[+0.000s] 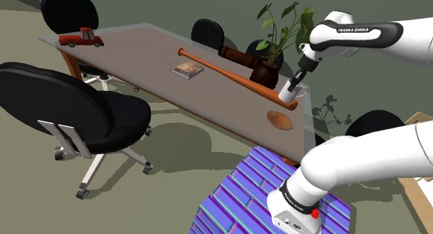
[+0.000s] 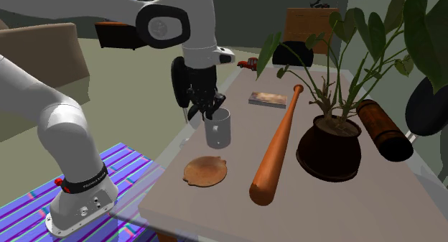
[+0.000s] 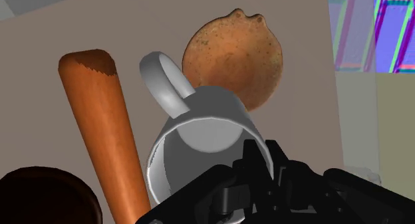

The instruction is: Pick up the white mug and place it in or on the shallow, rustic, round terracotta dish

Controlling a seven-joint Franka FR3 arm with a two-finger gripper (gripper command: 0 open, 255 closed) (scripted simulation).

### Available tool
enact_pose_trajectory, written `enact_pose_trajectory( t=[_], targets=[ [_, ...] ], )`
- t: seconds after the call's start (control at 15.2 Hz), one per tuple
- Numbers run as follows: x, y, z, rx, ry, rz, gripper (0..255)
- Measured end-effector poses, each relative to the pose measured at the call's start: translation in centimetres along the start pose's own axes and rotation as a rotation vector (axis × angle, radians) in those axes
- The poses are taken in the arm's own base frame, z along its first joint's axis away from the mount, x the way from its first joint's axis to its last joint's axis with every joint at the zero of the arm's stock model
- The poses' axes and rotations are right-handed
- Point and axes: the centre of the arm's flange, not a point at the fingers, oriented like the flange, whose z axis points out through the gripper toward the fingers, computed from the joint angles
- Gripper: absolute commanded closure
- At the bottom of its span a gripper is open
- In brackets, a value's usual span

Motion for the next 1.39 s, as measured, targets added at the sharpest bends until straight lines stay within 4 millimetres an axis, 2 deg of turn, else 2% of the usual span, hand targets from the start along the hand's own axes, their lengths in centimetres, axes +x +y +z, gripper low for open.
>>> enact_pose_trajectory(
  t=[0.13, 0.2, 0.33, 1.39],
  targets=[
    [-2.7, -0.8, -0.5, 0.000, 0.000, 0.000, 255],
    [-3.6, -1.1, -1.0, 0.000, 0.000, 0.000, 255],
    [-4.6, -1.5, -0.4, -0.001, 0.000, 0.000, 255],
    [-5.6, -1.9, 7.9, 0.000, -0.001, -0.001, 255]
  ],
)
